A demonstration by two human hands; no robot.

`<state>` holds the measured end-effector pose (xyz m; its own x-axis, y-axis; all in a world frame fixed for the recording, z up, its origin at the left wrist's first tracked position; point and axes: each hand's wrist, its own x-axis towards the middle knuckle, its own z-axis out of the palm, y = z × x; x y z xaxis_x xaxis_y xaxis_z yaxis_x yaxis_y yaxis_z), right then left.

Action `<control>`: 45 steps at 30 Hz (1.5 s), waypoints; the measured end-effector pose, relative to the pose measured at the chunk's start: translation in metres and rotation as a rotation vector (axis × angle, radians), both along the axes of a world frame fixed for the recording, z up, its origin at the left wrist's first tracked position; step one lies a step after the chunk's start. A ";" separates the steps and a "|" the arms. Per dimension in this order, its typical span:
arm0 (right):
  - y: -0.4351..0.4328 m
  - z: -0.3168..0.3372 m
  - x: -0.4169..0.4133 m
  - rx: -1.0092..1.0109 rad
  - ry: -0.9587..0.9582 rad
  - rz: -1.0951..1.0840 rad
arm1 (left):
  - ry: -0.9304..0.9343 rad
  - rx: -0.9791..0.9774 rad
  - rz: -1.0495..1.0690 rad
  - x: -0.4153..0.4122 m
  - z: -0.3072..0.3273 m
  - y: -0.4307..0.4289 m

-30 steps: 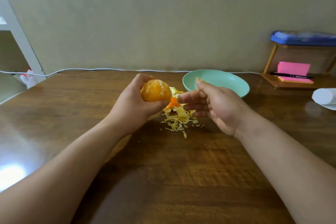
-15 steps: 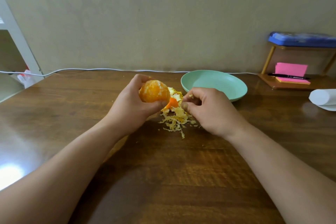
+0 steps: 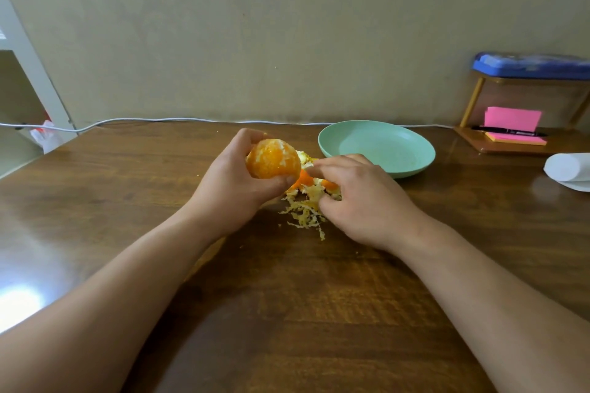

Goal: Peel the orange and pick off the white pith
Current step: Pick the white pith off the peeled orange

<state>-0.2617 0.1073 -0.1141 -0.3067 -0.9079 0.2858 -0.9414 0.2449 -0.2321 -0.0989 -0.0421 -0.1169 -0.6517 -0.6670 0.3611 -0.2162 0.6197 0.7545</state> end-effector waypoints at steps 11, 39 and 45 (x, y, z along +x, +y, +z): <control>-0.001 -0.002 0.003 -0.339 -0.170 -0.023 | 0.166 0.350 -0.198 0.000 0.001 0.000; -0.002 -0.001 0.019 -0.600 -0.712 0.072 | 0.456 1.337 -0.291 -0.004 0.016 0.012; -0.003 -0.002 0.021 -0.590 -0.659 0.072 | 0.346 1.270 -0.388 -0.002 0.016 0.014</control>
<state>-0.2410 0.1045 -0.1161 -0.5222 -0.6918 0.4987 -0.5800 -0.1406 -0.8024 -0.1012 -0.0281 -0.1013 -0.8731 -0.4551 -0.1749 0.1243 -0.5547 0.8227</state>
